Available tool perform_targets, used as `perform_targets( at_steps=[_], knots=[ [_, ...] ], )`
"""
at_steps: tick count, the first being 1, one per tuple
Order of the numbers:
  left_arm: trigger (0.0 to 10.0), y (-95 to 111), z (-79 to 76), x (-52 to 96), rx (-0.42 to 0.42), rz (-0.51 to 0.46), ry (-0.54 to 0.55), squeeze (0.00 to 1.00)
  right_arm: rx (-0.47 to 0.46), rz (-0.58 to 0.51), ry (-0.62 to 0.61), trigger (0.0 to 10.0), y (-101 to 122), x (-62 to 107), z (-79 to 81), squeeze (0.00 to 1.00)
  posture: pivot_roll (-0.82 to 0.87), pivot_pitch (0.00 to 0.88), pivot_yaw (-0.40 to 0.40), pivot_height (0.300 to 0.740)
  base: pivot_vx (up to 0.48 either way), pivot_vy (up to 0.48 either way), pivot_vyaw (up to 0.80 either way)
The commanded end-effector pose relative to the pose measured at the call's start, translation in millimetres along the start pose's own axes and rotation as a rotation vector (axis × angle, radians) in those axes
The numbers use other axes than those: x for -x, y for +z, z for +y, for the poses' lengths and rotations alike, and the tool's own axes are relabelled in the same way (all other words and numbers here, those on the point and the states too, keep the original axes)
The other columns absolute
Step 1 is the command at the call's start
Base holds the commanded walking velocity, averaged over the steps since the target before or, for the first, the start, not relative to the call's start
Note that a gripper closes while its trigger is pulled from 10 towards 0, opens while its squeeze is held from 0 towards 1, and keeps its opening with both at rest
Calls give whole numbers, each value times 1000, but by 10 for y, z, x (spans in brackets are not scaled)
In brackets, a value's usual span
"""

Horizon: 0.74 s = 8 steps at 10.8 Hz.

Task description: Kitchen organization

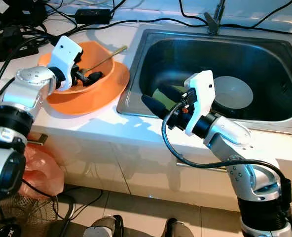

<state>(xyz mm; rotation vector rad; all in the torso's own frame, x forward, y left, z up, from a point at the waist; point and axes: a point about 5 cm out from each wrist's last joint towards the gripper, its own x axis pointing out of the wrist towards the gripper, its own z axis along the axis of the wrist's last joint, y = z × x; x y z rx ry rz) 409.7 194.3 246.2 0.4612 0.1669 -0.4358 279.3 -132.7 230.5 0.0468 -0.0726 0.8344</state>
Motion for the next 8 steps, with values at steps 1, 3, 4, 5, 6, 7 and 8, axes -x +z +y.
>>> perform_targets(
  at_steps=[1,3,4,5,6,7,8],
  knots=[
    [2667,-7,31,13,-14,24,-19,0,21,-14,-10,10000,72,28,-10,0,90,165,65,740,0,0,0],
    [0,28,53,13,7,12,-33,0,24,-13,-18,10000,75,20,-16,0,90,161,70,740,0,0,0],
    [0,43,64,14,12,5,-37,0,23,-11,-25,10000,69,20,-20,0,90,160,69,740,0,0,0],
    [0,49,66,14,10,3,-40,0,27,-10,-25,10000,70,17,-23,0,90,158,68,740,0,0,0],
    [0,67,76,15,19,-10,-36,0,25,-12,-26,10000,74,7,-31,0,91,156,67,740,0,0,0],
    [0,70,76,15,22,-13,-39,0,23,-11,-25,10000,71,5,-33,0,91,154,66,740,0,0,0],
    [0,70,76,12,22,-13,-41,0,23,-11,-25,10000,68,2,-37,0,90,153,68,740,0,0,0]
  ],
)
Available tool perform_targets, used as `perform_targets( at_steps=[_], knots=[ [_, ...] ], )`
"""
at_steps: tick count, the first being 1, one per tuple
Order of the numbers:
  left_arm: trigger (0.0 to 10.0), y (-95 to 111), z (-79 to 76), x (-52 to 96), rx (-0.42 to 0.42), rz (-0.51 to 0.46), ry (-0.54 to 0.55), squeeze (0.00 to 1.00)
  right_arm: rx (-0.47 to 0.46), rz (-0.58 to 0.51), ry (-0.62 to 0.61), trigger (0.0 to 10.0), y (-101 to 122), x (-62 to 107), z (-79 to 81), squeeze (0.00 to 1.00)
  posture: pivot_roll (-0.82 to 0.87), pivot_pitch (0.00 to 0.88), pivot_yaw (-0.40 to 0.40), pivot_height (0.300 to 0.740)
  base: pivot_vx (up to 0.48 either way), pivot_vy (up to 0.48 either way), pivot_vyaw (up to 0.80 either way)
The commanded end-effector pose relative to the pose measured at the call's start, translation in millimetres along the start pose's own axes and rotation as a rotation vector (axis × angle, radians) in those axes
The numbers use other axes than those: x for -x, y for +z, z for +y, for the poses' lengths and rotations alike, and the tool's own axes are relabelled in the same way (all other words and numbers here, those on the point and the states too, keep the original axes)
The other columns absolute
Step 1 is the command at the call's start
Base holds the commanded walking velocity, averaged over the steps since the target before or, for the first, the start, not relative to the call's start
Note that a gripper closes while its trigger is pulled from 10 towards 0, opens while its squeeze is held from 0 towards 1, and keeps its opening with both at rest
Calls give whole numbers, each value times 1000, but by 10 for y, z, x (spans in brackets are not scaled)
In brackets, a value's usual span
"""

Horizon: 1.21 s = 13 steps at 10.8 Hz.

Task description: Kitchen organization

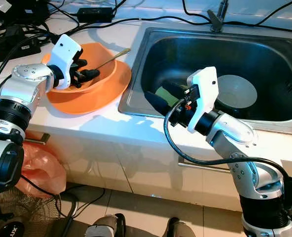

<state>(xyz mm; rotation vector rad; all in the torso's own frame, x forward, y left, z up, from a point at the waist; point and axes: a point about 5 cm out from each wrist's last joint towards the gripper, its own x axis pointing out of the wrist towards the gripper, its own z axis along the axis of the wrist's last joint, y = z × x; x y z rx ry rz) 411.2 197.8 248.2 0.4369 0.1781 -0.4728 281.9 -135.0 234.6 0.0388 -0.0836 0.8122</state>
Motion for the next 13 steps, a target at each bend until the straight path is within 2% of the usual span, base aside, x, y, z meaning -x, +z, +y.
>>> perform_targets(
  at_steps=[1,7,9,13],
  knots=[
    [0,70,31,8,0,-15,-4,0,8,-2,-1,10000,19,11,2,0,89,150,69,740,0,0,0],
    [0,109,32,10,1,-42,-15,0,14,19,26,10000,17,26,6,0,87,135,63,740,0,0,0],
    [0,133,29,7,4,-62,-13,0,16,39,74,10000,2,43,35,0,86,129,63,740,0,0,0],
    [0,379,49,24,-7,-218,28,0,31,32,69,10000,28,15,-12,0,89,119,57,740,0,0,0]
  ],
)
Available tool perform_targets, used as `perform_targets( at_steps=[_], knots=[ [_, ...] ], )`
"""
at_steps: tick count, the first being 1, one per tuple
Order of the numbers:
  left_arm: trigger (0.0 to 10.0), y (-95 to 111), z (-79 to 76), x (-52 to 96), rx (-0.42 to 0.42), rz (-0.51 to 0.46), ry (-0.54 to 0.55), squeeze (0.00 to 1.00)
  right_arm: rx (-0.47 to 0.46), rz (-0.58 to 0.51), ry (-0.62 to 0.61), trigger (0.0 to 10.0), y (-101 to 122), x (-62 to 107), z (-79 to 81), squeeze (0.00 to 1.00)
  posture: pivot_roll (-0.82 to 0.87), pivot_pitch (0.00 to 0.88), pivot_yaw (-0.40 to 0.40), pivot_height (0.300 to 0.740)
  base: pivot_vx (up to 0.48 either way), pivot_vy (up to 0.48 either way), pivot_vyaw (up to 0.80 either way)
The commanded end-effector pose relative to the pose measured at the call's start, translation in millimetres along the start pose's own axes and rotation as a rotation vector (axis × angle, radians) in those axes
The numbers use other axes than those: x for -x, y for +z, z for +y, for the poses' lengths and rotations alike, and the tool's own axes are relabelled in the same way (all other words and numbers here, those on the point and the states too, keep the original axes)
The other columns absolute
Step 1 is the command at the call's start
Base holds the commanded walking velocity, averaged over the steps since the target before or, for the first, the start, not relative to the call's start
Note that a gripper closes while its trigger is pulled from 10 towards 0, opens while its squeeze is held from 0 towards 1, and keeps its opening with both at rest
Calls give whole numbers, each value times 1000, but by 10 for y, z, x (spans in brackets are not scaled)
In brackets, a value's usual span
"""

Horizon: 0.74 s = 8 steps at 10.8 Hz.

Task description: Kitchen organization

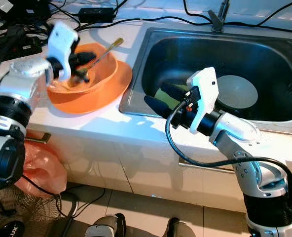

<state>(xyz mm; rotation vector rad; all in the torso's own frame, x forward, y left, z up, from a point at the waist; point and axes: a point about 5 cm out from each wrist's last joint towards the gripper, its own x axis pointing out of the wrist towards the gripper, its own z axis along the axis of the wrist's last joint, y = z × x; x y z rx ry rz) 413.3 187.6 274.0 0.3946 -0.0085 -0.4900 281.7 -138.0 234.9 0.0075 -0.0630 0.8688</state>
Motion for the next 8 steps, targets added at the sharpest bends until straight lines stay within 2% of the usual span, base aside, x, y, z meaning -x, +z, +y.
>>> perform_targets(
  at_steps=[1,2,4,5,6,8],
  knots=[
    [0,144,17,-12,-9,-58,9,0,13,-2,8,10000,25,-16,-2,0,90,119,54,740,0,0,0],
    [0,215,-28,-26,-18,-126,9,0,6,-7,-1,10000,19,-23,-17,0,90,118,53,740,0,0,0],
    [0,116,-87,-37,-49,-81,-34,0,8,-8,-11,10000,22,-27,-40,0,88,116,53,740,0,0,0],
    [10000,90,-88,-27,-53,-71,-48,0,8,-9,-12,10000,23,-25,-42,0,88,117,56,740,0,0,0],
    [10000,112,-56,-5,-49,-83,-48,1000,8,-8,-15,10000,13,-20,-44,0,88,117,56,740,0,0,0],
    [10000,194,-13,29,-40,-118,-71,1000,10,-6,-16,10000,1,-20,-44,0,88,117,56,740,0,0,0]
  ],
)
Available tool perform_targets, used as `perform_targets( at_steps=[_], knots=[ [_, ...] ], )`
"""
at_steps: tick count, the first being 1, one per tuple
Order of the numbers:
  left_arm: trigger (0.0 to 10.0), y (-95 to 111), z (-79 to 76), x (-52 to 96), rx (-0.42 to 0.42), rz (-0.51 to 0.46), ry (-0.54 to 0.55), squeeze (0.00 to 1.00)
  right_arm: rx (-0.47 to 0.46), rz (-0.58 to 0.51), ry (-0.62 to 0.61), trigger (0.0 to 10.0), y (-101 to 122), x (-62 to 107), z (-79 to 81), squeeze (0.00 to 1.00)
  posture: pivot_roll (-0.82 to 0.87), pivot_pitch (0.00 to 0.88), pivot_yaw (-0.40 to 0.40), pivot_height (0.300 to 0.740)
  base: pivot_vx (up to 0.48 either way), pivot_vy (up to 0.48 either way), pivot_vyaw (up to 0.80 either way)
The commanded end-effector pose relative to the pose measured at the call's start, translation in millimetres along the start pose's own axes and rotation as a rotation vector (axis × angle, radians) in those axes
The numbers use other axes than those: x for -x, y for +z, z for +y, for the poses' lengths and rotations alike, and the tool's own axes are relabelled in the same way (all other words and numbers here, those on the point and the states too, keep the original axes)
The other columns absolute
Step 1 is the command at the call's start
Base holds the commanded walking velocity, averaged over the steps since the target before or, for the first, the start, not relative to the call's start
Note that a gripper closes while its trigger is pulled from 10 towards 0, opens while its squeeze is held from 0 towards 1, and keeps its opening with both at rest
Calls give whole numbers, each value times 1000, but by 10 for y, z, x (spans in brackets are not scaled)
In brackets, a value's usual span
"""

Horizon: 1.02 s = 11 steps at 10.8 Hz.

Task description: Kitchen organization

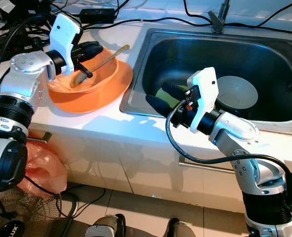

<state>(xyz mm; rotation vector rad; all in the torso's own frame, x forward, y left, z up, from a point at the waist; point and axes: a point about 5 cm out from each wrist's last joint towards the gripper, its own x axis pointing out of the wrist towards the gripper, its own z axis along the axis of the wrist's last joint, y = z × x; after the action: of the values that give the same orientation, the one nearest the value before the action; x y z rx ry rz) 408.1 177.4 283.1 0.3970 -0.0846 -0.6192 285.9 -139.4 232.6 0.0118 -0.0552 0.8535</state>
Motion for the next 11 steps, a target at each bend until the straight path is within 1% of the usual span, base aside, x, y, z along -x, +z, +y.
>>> perform_targets(
  at_steps=[1,2,3,4,5,6,7,9,11],
  knots=[
    [10000,75,46,44,3,-24,-32,1000,17,-11,0,10000,26,-11,-2,0,91,120,56,740,0,0,0],
    [10000,53,31,84,-14,5,-116,1000,17,-11,0,10000,25,-13,0,0,91,122,58,740,0,0,0],
    [10000,25,35,116,-24,35,-161,1000,17,-11,-1,10000,22,-9,2,0,90,124,60,740,0,0,0],
    [10000,-8,44,127,-47,56,-156,1000,16,-11,-1,10000,21,-7,6,0,90,126,62,740,0,0,0],
    [10000,-78,76,143,-123,107,-107,1000,16,-12,-2,10000,22,-4,11,0,88,128,64,740,0,0,0],
    [10000,-125,116,165,-128,132,-65,67,16,-12,-3,10000,19,-2,14,0,87,129,65,740,0,0,0],
    [10000,-163,114,175,-122,148,-72,0,16,-12,-3,10000,20,-1,17,0,85,132,67,740,0,0,0],
    [10000,-291,94,186,-129,201,-72,0,17,-11,-2,10000,23,12,27,0,80,136,69,740,0,0,0],
    [10000,-365,48,171,-122,231,-93,0,16,-9,-3,10000,21,18,31,0,77,140,70,740,0,0,0]
  ],
)
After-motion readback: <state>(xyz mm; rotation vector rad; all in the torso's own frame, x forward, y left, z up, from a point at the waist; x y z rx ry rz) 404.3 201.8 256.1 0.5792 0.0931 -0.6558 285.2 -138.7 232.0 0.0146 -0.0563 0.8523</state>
